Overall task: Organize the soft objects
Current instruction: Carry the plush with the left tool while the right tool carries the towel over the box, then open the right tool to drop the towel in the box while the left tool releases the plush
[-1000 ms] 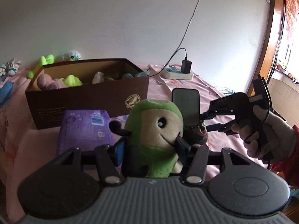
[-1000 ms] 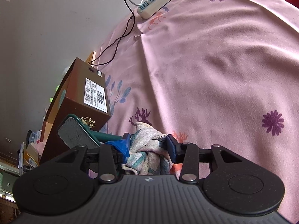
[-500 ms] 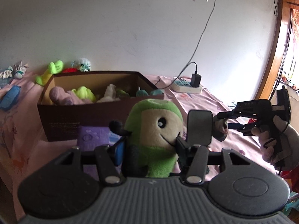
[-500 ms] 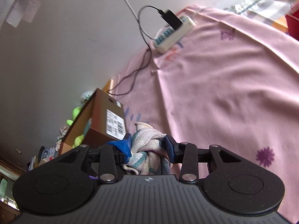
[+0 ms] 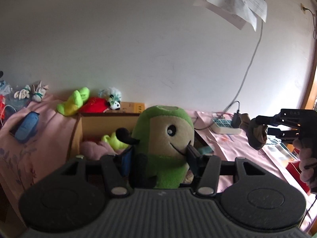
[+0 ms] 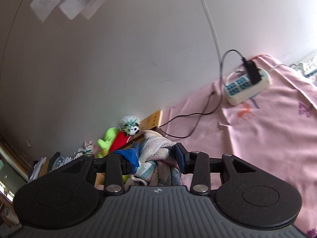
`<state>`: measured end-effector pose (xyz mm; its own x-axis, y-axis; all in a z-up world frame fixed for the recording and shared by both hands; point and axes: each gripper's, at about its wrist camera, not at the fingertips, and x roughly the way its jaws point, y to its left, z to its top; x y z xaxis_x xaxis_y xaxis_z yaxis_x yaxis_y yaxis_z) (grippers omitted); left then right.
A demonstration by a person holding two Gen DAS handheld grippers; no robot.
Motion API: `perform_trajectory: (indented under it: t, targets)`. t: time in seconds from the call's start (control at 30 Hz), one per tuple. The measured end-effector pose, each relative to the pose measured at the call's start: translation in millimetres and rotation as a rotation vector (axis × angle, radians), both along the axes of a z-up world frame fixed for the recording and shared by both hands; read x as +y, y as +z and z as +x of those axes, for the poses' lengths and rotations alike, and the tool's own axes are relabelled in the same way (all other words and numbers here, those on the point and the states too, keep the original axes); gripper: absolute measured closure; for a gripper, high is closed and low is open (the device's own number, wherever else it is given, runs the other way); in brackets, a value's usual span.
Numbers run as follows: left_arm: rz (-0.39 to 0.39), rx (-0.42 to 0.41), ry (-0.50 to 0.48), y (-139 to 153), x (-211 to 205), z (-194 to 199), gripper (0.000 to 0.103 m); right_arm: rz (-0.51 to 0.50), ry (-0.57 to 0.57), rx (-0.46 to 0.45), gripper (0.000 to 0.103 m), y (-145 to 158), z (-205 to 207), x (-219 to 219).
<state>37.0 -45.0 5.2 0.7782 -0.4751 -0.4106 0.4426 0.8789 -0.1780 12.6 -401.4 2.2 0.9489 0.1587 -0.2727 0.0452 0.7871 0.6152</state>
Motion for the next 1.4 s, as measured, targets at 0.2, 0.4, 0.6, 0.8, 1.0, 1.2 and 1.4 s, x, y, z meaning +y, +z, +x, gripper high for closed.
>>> perform_trajectory:
  t: [0.2,0.4,0.6,0.8,1.0,1.2,1.4]
  targets:
    - [0.002,0.007,0.027,-1.7,-3.6,38.1,0.048,-0.037,0.078,-0.02,0.081,10.2,38.3,34.5]
    - [0.002,0.035,0.047,-14.2,-3.8,71.1,0.047,-0.076,0.111,-0.012,0.08,7.5,78.5,59.7]
    - [-0.008,0.082,0.068,-29.3,-1.1,103.1,0.047,-0.125,0.108,0.031,0.079,-8.4,116.2,82.0]
    - [-0.023,0.132,0.064,-45.1,-5.1,126.7,0.045,-0.176,0.092,0.096,0.077,-25.8,138.2,91.3]
    - [-0.016,0.136,0.063,-49.8,-6.2,128.2,0.029,-0.17,0.095,0.109,0.077,-27.8,138.3,89.6]
    - [-0.006,0.093,0.099,-31.6,0.2,109.2,0.029,-0.108,0.097,0.086,0.076,-16.7,119.5,92.1]
    - [0.042,0.036,0.156,-12.9,11.2,74.8,0.029,-0.13,0.121,0.013,0.076,1.2,82.6,103.3]
